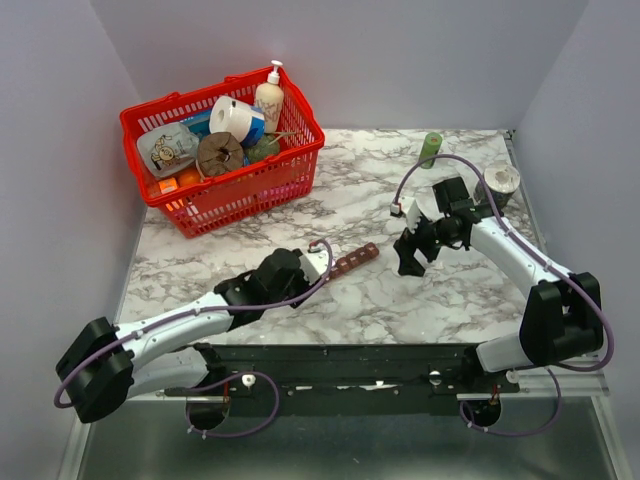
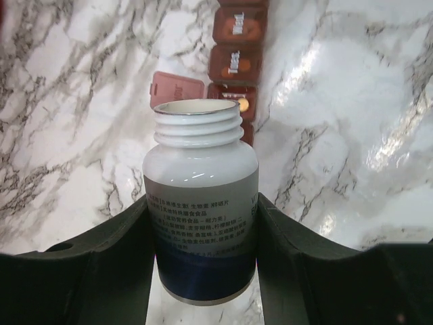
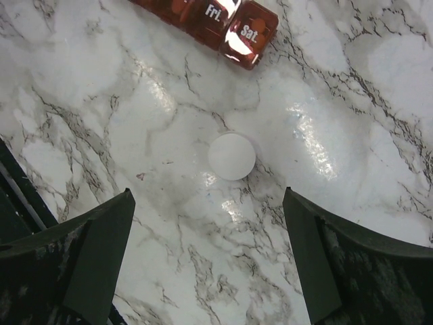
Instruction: Sort the pills into containers
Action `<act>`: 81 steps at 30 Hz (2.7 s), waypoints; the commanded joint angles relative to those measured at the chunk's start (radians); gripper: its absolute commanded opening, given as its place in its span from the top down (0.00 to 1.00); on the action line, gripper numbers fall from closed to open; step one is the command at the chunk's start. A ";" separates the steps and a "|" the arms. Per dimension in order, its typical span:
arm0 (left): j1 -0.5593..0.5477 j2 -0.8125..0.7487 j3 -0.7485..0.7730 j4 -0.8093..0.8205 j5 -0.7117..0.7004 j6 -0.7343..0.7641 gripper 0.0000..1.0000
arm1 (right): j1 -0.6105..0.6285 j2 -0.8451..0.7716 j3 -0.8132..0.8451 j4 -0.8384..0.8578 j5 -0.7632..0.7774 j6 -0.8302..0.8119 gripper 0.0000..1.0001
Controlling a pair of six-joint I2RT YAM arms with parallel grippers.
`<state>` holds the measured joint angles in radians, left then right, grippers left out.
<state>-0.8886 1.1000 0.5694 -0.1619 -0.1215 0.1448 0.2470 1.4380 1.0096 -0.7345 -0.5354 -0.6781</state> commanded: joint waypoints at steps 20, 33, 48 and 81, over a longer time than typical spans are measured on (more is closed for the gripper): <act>0.037 -0.637 -0.287 0.516 0.464 0.039 1.00 | 0.034 0.067 -0.101 0.050 -0.016 -0.726 0.00; 0.037 -0.594 -0.244 0.426 0.505 0.095 1.00 | 0.090 0.194 -0.079 0.119 0.077 -0.655 0.15; 0.037 -0.563 -0.229 0.407 0.517 0.085 1.00 | 0.124 0.237 -0.042 0.066 0.126 -0.588 0.64; 0.037 -0.330 -0.236 0.743 0.671 -0.264 1.00 | 0.477 -0.099 0.400 -0.246 -0.565 -0.284 0.79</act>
<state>-0.8543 0.7628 0.3157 0.5102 0.5171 -0.0994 0.7002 1.3296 1.3705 -0.9607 -1.0500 -0.9836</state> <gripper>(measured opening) 0.599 0.404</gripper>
